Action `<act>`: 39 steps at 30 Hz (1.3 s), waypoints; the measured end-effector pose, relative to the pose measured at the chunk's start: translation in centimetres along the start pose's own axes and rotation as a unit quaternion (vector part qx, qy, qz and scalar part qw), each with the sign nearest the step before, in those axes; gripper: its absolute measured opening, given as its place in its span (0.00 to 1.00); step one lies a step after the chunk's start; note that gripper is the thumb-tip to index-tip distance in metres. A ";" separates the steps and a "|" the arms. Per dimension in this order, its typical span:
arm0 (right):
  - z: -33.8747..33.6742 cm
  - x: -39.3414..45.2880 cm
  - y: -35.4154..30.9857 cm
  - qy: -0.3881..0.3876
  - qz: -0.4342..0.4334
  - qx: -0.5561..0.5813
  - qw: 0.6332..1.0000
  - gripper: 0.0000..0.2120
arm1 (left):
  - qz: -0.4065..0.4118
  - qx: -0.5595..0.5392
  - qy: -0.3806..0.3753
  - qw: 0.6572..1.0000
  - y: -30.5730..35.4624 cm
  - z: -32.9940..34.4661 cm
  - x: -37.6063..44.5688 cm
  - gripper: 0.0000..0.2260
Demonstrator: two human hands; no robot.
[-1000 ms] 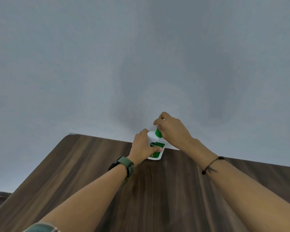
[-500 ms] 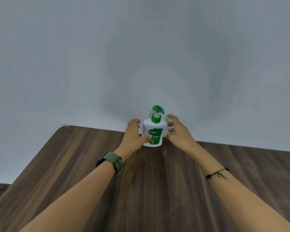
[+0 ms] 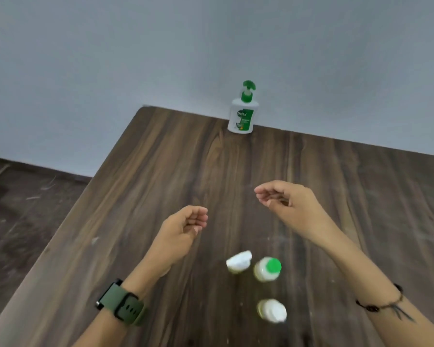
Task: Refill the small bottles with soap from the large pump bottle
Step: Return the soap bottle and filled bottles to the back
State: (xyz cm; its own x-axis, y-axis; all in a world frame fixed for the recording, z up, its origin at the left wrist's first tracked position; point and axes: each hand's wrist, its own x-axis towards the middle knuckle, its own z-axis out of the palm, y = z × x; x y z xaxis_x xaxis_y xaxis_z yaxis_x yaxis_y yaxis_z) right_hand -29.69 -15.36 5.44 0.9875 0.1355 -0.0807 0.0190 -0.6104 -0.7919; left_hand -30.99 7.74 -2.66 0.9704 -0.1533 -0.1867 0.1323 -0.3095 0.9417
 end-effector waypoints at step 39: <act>-8.1 20.6 8.8 0.018 0.004 -0.092 0.996 0.18 | 0.143 0.194 -0.054 0.969 10.8 10.4 27.5 0.09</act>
State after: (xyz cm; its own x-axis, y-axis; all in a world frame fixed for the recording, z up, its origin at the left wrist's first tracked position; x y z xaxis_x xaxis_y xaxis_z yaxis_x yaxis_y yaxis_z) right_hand -7.91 -24.26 1.73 0.9927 0.1041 -0.0611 0.0369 -0.7440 -0.6671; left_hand -5.02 -9.61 -0.57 0.9266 -0.3755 0.0182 -0.2452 -0.5670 0.7863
